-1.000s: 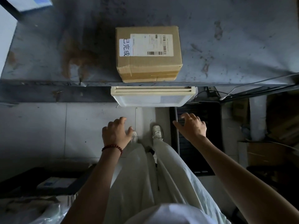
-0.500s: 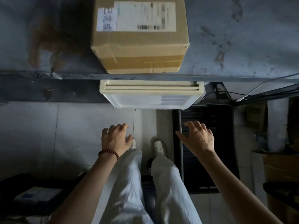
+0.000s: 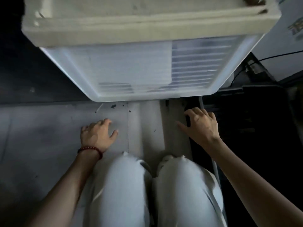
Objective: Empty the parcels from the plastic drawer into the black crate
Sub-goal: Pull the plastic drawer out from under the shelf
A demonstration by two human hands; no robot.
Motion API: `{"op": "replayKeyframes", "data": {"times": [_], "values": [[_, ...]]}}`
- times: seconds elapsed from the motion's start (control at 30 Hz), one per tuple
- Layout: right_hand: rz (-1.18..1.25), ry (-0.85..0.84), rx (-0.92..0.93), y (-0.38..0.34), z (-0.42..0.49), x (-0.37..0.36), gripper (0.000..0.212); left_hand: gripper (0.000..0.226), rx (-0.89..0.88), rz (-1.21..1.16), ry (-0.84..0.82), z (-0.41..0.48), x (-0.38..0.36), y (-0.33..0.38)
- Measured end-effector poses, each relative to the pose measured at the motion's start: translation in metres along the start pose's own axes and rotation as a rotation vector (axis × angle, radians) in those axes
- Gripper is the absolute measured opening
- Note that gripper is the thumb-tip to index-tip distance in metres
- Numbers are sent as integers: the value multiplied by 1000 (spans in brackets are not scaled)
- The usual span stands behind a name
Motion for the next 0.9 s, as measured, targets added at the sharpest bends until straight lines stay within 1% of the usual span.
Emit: {"op": "replayKeyframes", "data": {"times": [0.1, 0.17, 0.23, 0.27, 0.33, 0.4, 0.5, 0.57, 0.67, 0.73, 0.83, 0.9], "values": [[-87, 62, 36, -5, 16, -26, 53, 51, 77, -6, 33, 17, -19, -1], [-115, 139, -1, -5, 19, -34, 57, 58, 152, -43, 82, 20, -22, -3], [-45, 213, -109, -3, 14, -37, 64, 65, 206, -108, 174, 18, -18, -6], [17, 218, -181, 0, 11, -39, 68, 68, 228, -143, 194, 17, -17, -9], [125, 182, -283, 4, 3, -44, 77, 73, 235, -222, 178, 12, -16, -11], [214, 199, -296, 3, 0, -45, 86, 77, 244, -315, 179, 7, -17, -11], [358, 376, -365, 5, -1, -30, 104, 87, 319, -367, 232, 11, -10, -16], [430, 470, -379, 9, -3, -19, 115, 95, 363, -422, 260, 10, -3, -21], [521, 518, -314, 16, 4, -3, 125, 101, 325, -555, 378, 14, 15, -24], [628, 560, -297, 23, 12, 7, 126, 101, 282, -633, 456, 17, 27, -25], [769, 574, -247, 26, 21, 15, 122, 91, 171, -700, 486, 19, 38, -21], [786, 536, -217, 25, 26, 18, 119, 86, 122, -716, 485, 20, 42, -17]]}}
Point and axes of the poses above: each hand's wrist, its own z-axis towards the middle knuckle, its own x-axis out of the back of the hand, y = z × x, the point moved 5 cm from there along z, towards the middle knuckle, and after that the axes turned 6 degrees about z, right-handed, at the moved point
